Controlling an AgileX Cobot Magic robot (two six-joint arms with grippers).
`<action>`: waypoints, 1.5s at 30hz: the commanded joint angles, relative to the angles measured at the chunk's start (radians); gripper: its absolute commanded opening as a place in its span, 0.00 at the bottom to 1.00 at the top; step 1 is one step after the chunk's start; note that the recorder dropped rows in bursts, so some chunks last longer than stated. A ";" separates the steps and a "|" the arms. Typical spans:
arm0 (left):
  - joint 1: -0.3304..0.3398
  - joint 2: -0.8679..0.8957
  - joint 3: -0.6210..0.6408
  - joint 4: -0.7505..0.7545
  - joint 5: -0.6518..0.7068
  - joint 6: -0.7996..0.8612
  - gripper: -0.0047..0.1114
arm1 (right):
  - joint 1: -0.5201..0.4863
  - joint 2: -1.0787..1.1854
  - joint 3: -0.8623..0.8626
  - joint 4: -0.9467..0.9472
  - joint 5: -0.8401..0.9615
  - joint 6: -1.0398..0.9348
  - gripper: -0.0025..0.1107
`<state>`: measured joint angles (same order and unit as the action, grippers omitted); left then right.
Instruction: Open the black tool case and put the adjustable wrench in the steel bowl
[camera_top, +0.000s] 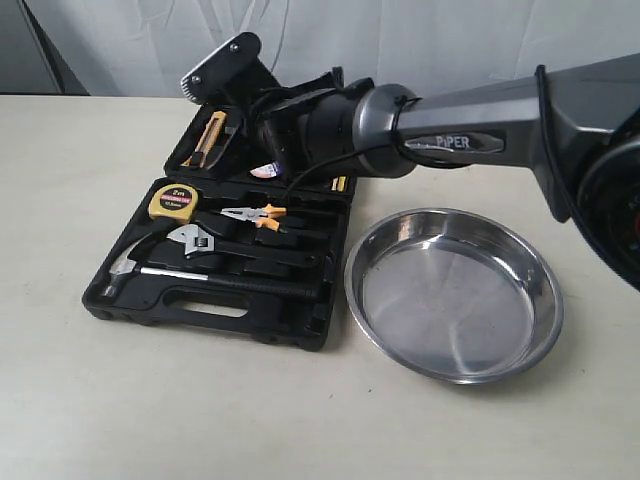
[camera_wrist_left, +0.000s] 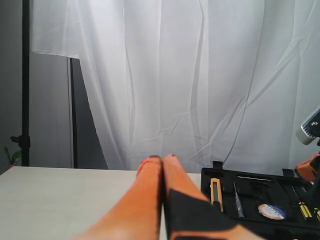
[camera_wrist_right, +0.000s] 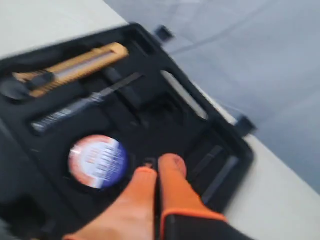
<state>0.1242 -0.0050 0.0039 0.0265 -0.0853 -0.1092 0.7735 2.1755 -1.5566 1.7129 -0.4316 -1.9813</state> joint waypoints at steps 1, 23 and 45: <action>-0.008 0.005 -0.004 0.002 -0.005 -0.002 0.04 | -0.006 0.000 -0.003 0.031 -0.371 -0.131 0.02; -0.008 0.005 -0.004 0.002 -0.005 -0.002 0.04 | -0.004 -0.003 0.056 -0.481 1.113 0.437 0.02; -0.008 0.005 -0.004 0.002 -0.005 -0.002 0.04 | -0.006 -0.185 0.054 -2.003 1.253 1.588 0.02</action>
<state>0.1242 -0.0050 0.0039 0.0265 -0.0853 -0.1092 0.7714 2.0116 -1.5012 -0.1539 0.9066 -0.5105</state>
